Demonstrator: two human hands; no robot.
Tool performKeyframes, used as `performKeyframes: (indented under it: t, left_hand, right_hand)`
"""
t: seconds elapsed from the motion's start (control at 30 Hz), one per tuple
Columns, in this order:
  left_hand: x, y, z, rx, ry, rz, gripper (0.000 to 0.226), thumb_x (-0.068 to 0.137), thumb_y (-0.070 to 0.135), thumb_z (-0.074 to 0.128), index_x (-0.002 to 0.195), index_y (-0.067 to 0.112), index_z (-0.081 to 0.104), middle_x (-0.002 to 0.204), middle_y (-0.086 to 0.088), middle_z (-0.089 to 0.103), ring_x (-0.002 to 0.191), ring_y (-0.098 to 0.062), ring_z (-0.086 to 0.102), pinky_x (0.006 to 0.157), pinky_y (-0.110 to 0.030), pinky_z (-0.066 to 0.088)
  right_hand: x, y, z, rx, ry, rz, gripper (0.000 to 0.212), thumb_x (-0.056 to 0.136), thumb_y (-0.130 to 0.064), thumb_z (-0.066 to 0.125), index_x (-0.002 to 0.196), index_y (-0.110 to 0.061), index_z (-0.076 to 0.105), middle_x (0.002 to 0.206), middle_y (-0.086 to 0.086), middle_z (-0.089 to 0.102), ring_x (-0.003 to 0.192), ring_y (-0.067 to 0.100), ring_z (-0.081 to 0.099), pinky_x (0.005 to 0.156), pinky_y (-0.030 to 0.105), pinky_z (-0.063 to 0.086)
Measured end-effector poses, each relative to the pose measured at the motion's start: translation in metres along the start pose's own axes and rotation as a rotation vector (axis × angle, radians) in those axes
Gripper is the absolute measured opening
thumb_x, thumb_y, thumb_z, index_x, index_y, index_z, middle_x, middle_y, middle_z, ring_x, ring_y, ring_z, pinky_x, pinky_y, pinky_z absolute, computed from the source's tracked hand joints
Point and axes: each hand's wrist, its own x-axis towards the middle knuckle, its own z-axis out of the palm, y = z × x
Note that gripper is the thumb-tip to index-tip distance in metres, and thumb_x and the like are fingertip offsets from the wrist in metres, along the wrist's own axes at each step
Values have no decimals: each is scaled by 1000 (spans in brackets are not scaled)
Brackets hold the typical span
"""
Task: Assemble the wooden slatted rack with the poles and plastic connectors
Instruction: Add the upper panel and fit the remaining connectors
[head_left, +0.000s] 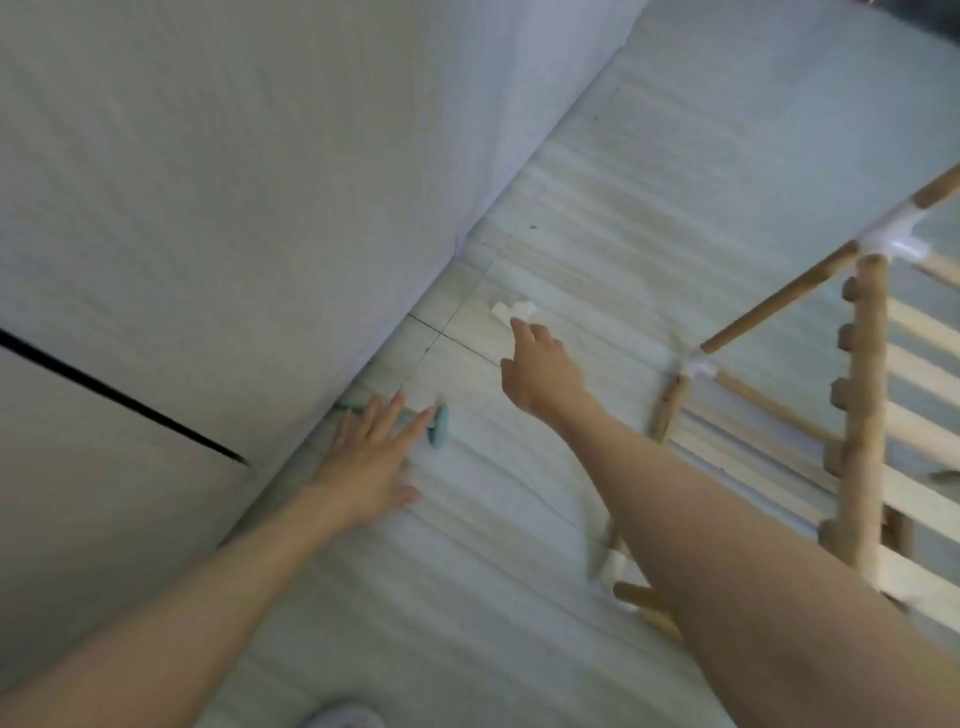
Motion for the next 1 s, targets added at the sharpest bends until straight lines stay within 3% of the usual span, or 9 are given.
performKeyframes:
  t: [0.17,0.27,0.37,0.43,0.5,0.67,0.8,0.87,1.0]
  left_hand:
    - [18,-20,8,94,-74,12,100,86,44,59,146,29,-19,153,-6,-29,141,-30,-24,116,-51,-4]
    - [26,-24,9,39,-105,-10,105,82,45,64,147,32,-17,153,-4,-30,142,-29,-23,116,-52,0]
    - [28,-23,13,20,-101,-30,106,80,43,67,148,34,-14,154,-3,-29,142,-29,-22,115,-55,2]
    - [27,-22,13,26,-93,-32,105,81,42,67,148,34,-14,154,-3,-28,142,-29,-21,115,-56,3]
    - [25,-21,13,26,-96,-35,104,82,41,66,147,34,-14,154,-3,-28,143,-29,-20,115,-56,4]
    - [12,-13,4,-150,-9,-84,94,88,30,61,148,33,-11,156,-2,-23,144,-26,-15,114,-53,8]
    - [-16,3,-20,-506,216,-87,76,91,19,58,150,20,10,158,-9,5,145,-23,9,116,-36,17]
    - [-38,12,-40,-642,263,-35,72,90,15,60,149,20,18,155,-7,18,141,-21,21,114,-33,23]
    - [-97,49,-94,-777,328,84,69,87,24,66,145,22,29,146,0,36,129,-17,39,102,-26,35]
  right_hand:
    - [52,15,12,-199,-8,-71,64,98,-16,41,150,-20,4,158,3,-4,143,28,8,101,44,36]
    - [74,16,18,-347,-44,-110,69,96,-14,44,150,-23,1,158,1,-10,145,27,0,101,43,35]
    - [83,14,22,-321,-32,-94,55,91,-2,48,141,-13,28,151,11,15,131,33,26,82,39,40]
    - [78,14,25,-274,31,-87,34,85,10,45,117,-1,47,133,16,32,112,34,39,71,36,39]
    - [65,16,33,-241,56,-96,27,83,14,42,105,1,51,122,17,37,101,33,44,67,36,39]
    - [18,9,40,113,30,15,30,92,-3,45,119,-5,56,121,14,47,104,33,52,82,36,45]
    - [-33,-10,18,697,57,179,23,89,-13,59,111,-7,63,107,10,62,98,26,59,81,28,45]
    - [-65,-18,-1,962,60,226,20,87,-13,63,105,-4,63,88,8,64,76,20,62,72,29,52]
    - [-138,-28,-52,1171,72,171,9,89,-18,62,90,-9,62,74,2,64,59,10,52,50,19,38]
